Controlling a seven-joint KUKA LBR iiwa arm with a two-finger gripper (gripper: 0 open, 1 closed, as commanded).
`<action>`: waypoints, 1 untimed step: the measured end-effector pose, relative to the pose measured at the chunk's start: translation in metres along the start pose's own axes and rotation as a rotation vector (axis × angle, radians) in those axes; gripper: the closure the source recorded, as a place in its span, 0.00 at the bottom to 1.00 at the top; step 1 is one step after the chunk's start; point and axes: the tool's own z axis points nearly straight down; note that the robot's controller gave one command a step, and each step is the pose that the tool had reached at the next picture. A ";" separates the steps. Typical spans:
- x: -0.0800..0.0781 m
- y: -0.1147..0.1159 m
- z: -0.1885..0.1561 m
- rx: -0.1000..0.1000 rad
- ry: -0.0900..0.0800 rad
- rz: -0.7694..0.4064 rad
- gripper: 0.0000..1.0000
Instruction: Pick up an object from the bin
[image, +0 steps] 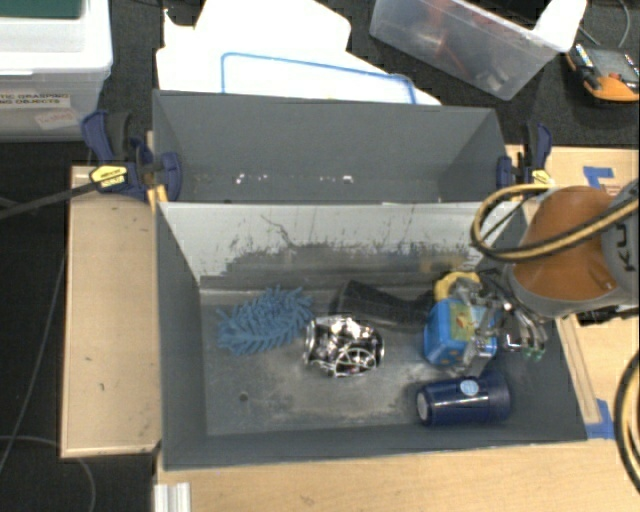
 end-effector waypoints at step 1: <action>0.002 -0.002 -0.184 0.004 0.011 -0.050 1.00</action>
Offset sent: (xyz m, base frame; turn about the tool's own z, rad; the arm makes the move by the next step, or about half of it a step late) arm 0.0000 0.0000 0.0000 0.0000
